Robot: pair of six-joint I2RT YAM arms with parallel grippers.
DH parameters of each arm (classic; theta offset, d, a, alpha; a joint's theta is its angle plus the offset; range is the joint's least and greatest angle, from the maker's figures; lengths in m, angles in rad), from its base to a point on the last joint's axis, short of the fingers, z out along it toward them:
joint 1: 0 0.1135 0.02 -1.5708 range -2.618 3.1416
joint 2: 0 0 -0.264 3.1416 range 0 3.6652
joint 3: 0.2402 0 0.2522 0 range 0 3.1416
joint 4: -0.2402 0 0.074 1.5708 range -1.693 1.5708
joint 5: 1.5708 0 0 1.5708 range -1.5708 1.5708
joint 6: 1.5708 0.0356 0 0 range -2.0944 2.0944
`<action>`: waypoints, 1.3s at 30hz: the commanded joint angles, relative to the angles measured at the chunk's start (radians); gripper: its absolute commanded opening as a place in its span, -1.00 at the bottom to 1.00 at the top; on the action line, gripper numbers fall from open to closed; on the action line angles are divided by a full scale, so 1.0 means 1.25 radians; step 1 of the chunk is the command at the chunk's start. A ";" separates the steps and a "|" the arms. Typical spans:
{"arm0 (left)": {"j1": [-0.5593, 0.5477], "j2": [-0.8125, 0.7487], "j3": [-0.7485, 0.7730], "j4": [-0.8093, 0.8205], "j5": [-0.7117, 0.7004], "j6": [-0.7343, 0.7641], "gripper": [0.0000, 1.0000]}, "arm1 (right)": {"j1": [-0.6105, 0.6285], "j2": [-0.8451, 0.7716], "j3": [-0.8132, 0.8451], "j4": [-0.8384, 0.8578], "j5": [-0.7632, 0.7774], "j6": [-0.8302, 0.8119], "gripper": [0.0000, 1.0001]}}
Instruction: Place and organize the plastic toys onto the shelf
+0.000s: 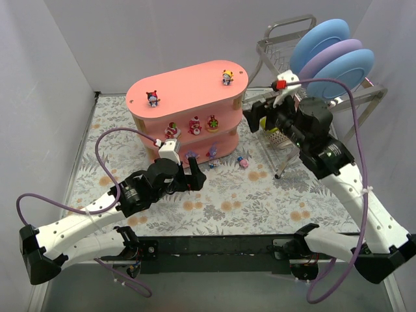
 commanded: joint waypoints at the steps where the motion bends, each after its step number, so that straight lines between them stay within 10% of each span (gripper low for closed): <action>1: -0.001 0.009 -0.001 -0.007 0.014 -0.023 0.96 | -0.002 -0.077 -0.151 0.031 0.013 0.037 0.80; 13: -0.001 0.001 -0.022 -0.024 0.010 -0.073 0.96 | 0.002 -0.039 -0.528 0.187 -0.055 0.024 0.68; 39: -0.002 0.010 -0.046 -0.015 0.032 -0.079 0.96 | 0.003 0.361 -0.512 0.345 0.068 -0.005 0.21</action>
